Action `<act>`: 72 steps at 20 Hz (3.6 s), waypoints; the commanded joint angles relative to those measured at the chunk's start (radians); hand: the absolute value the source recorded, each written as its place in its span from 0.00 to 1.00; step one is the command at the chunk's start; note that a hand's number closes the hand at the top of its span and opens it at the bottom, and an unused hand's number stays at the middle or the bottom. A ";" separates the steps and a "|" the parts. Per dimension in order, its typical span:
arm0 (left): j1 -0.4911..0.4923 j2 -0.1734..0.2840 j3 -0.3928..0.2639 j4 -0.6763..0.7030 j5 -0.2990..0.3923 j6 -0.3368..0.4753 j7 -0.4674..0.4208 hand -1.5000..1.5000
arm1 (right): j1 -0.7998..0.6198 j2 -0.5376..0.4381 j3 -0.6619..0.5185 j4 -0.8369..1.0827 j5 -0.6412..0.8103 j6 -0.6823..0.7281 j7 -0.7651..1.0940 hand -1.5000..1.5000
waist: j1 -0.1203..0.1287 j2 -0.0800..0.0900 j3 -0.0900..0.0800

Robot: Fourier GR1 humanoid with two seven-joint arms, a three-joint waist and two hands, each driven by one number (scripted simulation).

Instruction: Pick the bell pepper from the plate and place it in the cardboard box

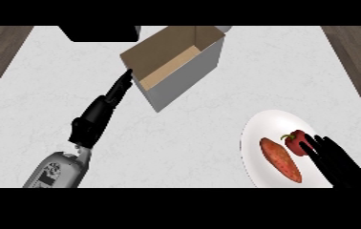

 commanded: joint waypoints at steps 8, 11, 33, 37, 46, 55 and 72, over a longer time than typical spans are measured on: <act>0.046 -0.084 0.057 -0.022 -0.085 -0.067 0.004 0.50 | -0.117 0.113 -0.042 0.067 0.076 0.052 -0.040 0.00 | -0.003 -0.001 0.000; -0.015 -0.110 0.100 0.025 -0.096 -0.078 0.032 0.50 | -0.203 0.158 -0.049 0.223 0.111 0.024 -0.078 0.00 | -0.001 0.000 0.000; 0.027 -0.188 0.149 -0.001 -0.203 -0.153 0.015 0.50 | -0.314 0.275 -0.071 0.438 0.321 0.026 -0.062 0.00 | 0.003 0.000 0.000; 0.014 -0.149 0.215 0.038 -0.165 -0.202 -0.007 0.50 | -0.294 0.218 -0.134 0.432 0.294 0.031 -0.102 0.00 | -0.002 0.000 0.000; 0.024 -0.209 0.174 -0.019 -0.206 -0.157 0.052 0.50 | -0.384 0.282 -0.115 0.602 0.380 -0.062 -0.115 1.00 | 0.004 0.001 0.001; 0.026 -0.203 0.162 -0.027 -0.193 -0.200 0.043 0.50 | -0.496 0.371 0.115 0.482 0.445 0.136 -0.222 1.00 | 0.048 0.005 -0.001; 0.076 -0.182 0.201 -0.025 -0.214 -0.213 0.006 0.50 | -0.620 0.584 0.218 -0.053 0.323 0.562 -0.169 1.00 | -0.005 -0.004 0.000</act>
